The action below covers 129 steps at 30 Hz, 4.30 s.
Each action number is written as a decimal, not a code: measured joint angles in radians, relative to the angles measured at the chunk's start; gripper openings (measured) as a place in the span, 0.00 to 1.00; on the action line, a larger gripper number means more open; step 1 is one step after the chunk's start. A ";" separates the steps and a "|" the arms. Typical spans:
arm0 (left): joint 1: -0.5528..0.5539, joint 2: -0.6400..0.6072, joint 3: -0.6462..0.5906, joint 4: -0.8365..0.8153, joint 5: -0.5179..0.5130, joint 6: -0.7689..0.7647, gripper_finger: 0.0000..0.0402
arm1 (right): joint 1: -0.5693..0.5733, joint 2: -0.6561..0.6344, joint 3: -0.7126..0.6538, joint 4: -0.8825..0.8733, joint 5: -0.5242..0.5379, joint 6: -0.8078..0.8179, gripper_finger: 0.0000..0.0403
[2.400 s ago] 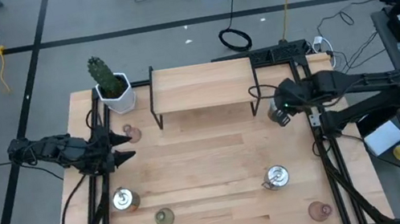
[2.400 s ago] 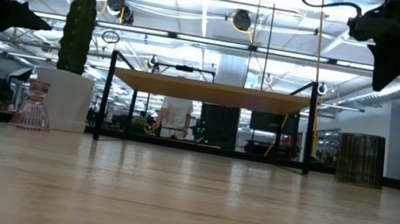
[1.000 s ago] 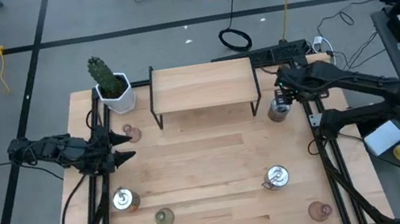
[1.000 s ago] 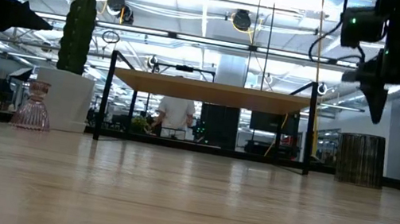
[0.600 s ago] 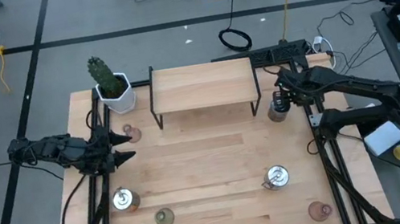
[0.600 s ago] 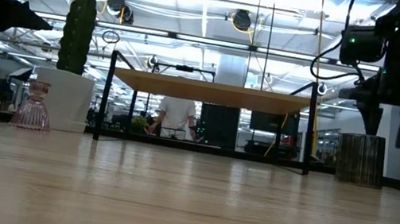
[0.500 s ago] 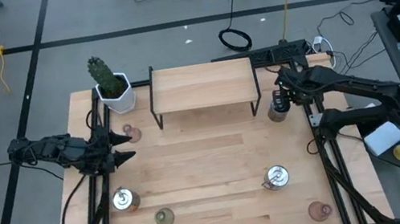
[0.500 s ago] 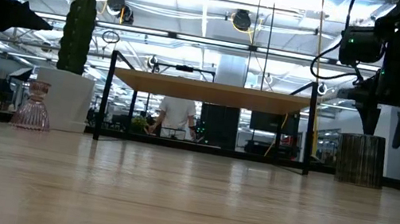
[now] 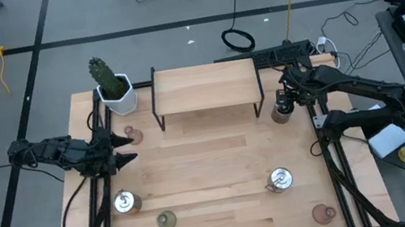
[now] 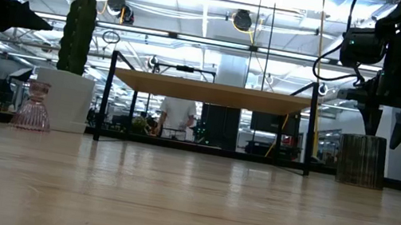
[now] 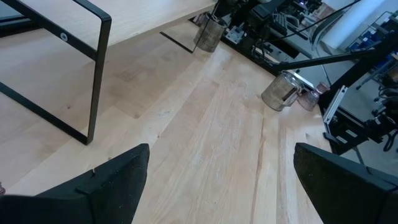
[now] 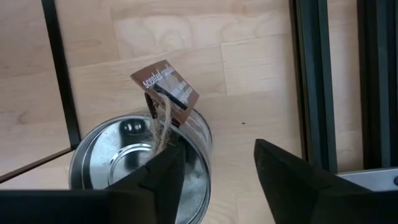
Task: Pick & Place candle stick holders
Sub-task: Put the top right silver scented candle on the shelf
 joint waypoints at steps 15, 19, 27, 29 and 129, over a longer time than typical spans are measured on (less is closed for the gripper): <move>0.000 0.000 0.000 0.000 0.000 0.000 0.98 | 0.000 -0.001 -0.001 0.009 -0.027 -0.005 0.37; 0.000 0.000 0.000 0.000 -0.001 0.000 0.98 | 0.000 -0.001 -0.001 0.018 -0.026 -0.007 0.34; 0.000 0.000 0.000 0.001 -0.001 0.000 0.98 | 0.000 -0.001 -0.044 0.046 -0.041 -0.007 0.30; 0.000 0.000 0.000 0.001 -0.001 0.000 0.98 | 0.000 -0.002 -0.082 0.089 -0.068 -0.006 0.30; 0.000 0.000 0.000 0.353 -0.003 0.030 0.98 | 0.105 -0.187 -0.020 0.099 -0.083 -0.025 0.00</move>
